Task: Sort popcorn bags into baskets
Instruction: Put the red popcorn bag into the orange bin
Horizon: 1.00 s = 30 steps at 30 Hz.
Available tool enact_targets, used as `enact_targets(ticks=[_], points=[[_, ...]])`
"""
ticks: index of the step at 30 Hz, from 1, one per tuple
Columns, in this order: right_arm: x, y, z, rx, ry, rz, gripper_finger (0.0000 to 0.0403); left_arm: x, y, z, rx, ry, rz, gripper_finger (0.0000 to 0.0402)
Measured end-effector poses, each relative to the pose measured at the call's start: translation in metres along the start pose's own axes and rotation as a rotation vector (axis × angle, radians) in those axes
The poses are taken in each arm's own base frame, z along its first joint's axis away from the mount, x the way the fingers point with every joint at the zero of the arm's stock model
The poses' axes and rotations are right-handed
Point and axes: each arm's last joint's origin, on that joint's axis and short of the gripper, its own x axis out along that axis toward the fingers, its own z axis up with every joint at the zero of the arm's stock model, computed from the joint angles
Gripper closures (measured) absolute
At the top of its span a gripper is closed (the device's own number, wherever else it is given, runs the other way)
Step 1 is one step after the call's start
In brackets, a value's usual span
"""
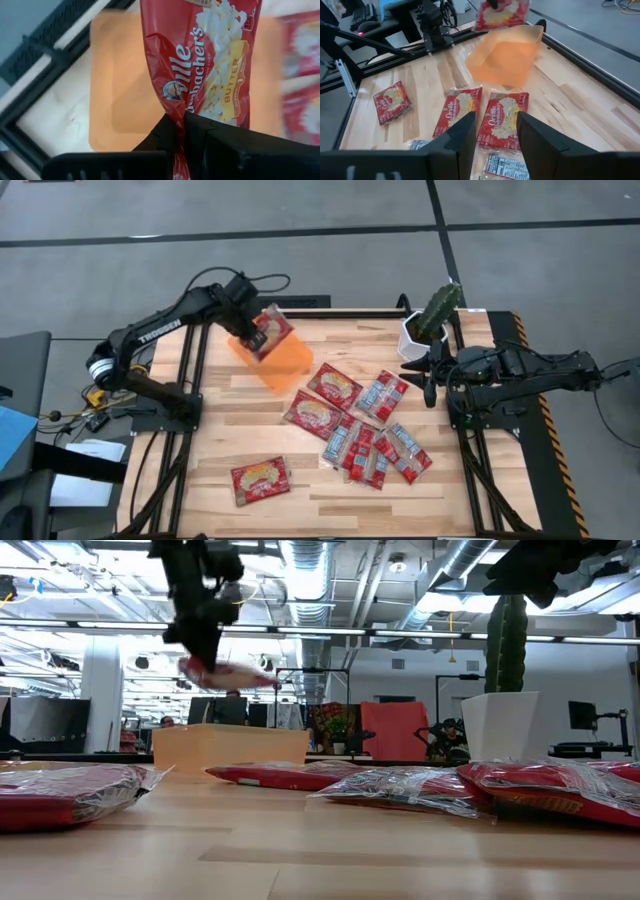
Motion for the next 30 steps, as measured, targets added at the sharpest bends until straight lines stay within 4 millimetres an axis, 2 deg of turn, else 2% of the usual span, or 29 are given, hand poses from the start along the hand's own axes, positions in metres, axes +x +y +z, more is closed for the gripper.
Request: enact_targets(ticks=[4, 11, 23, 30], points=[[0.0, 0.0, 0.0, 0.002, -0.001, -0.003, 0.0243, 0.024, 0.017, -0.013, -0.041, 0.032, 0.023, 0.0401], [0.0, -0.001, 0.0, -0.001, -0.015, -0.04, 0.0252, 0.045, 0.035, -0.019, -0.091, -0.039, 0.048, 0.0401], [0.0, -0.002, 0.0, -0.001, -0.017, -0.048, 0.0262, 0.081, 0.043, -0.026, -0.089, 0.072, 0.033, 0.04], [0.0, -0.002, 0.0, -0.001, -0.017, -0.048, 0.0257, 0.083, 0.045, -0.026, -0.106, 0.08, 0.11, 0.0347]])
